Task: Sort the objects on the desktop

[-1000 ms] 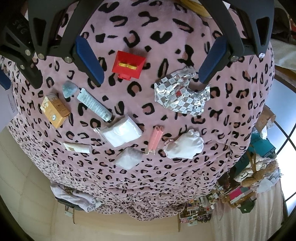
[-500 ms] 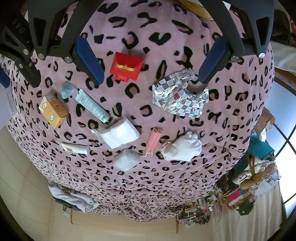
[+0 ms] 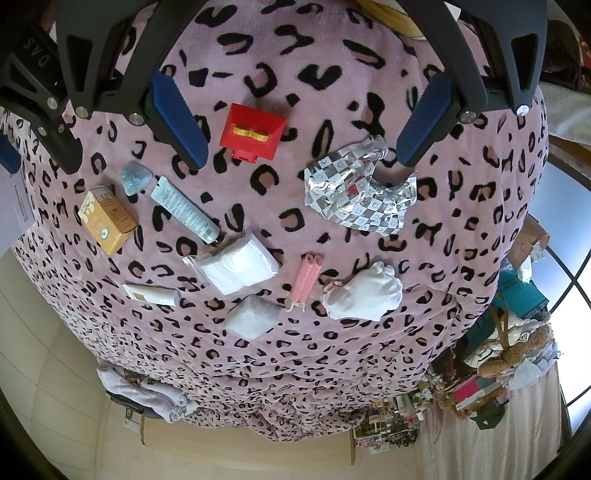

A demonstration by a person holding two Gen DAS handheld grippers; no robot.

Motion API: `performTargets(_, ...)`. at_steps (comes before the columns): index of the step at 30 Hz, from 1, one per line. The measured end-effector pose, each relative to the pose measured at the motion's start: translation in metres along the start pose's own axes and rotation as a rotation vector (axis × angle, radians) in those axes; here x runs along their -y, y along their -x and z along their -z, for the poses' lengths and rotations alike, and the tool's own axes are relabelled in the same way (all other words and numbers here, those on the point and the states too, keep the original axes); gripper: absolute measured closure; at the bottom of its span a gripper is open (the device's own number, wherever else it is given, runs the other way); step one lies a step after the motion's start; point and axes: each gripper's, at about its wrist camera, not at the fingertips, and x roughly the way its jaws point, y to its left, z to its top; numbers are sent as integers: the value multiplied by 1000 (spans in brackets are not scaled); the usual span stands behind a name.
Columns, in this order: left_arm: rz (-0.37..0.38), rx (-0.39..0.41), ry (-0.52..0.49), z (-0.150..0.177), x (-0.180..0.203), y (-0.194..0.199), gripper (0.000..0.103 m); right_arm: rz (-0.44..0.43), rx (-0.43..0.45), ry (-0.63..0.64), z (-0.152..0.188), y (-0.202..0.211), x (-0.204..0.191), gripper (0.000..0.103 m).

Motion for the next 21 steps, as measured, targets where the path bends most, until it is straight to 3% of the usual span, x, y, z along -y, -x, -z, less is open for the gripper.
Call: performTargets(21, -4, 2, 1, -2, 2, 1, 0, -1, 5, 1, 2, 0, -1, 0)
